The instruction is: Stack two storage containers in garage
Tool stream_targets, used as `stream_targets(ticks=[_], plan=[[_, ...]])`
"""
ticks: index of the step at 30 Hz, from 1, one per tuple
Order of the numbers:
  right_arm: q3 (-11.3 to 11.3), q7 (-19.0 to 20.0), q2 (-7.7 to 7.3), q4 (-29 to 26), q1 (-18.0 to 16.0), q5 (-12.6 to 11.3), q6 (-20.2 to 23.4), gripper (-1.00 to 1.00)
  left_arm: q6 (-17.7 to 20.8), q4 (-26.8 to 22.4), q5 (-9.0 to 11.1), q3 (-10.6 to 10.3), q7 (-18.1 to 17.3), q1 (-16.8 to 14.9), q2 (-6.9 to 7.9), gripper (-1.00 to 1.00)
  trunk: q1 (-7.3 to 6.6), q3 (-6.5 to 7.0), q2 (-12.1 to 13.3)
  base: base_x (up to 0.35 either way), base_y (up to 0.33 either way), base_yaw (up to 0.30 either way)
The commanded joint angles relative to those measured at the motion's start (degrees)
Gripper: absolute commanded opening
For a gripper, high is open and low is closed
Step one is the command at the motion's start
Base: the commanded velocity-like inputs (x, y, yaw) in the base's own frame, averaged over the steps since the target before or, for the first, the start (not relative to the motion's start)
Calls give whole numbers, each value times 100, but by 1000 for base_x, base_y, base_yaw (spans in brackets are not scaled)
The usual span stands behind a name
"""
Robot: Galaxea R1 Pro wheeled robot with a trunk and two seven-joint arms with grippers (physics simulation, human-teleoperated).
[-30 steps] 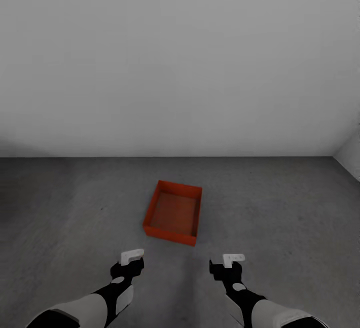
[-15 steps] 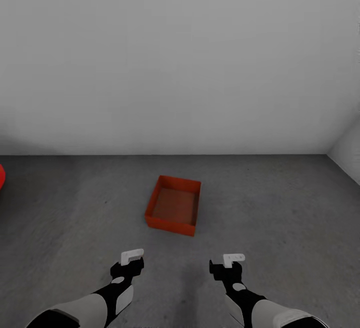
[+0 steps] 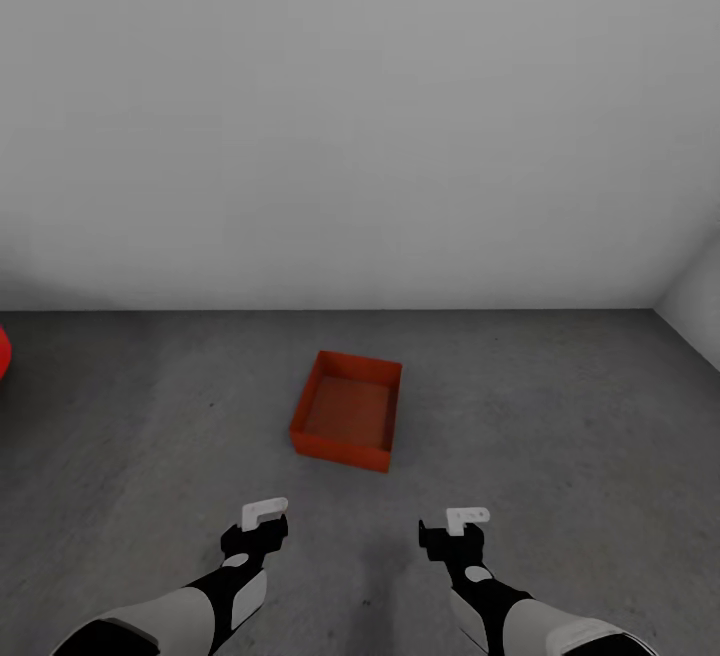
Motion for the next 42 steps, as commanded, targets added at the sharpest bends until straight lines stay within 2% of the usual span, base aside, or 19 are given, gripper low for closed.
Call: stream_targets(ticks=[1,12,14,17,18,20,22,27,42], plan=[[50,-12,3,6,-4,-59,-20,100,-15,4,38,-49,22,-3,-2,100,0,-4,-3,0,0,0],[50,-15,-3,6,-4,-71,-15,100,-12,19,76,-49,12,-3,23,100,0,-4,-3,0,0,0],[50,-18,-21,6,-4,-63,-10,100,-7,20,82,-49,-18,-3,99,100,0,-4,-3,0,0,0],[55,-14,-46,8,-5,-52,-6,100,6,21,80,-49,-59,-3,298,100,0,-4,-3,0,0,0],[57,-11,-55,19,-23,-51,1,100,25,21,102,-47,-116,-8,471,100,0,-4,-3,0,0,0],[58,-4,-62,30,-9,-56,16,100,68,27,254,-43,-217,-7,637,100,0,-4,-3,0,0,0],[62,-2,-63,36,-2,-53,26,100,95,29,386,-43,-258,-3,709,100,0,-4,-3,0,0,0],[67,4,-71,39,3,-28,74,100,134,31,550,-45,-272,49,785,100,0,-4,-3,0,0,0],[101,-2,-67,100,5,2,111,100,691,32,623,-42,-255,131,921,100,0,-4,-3,0,0,0]])
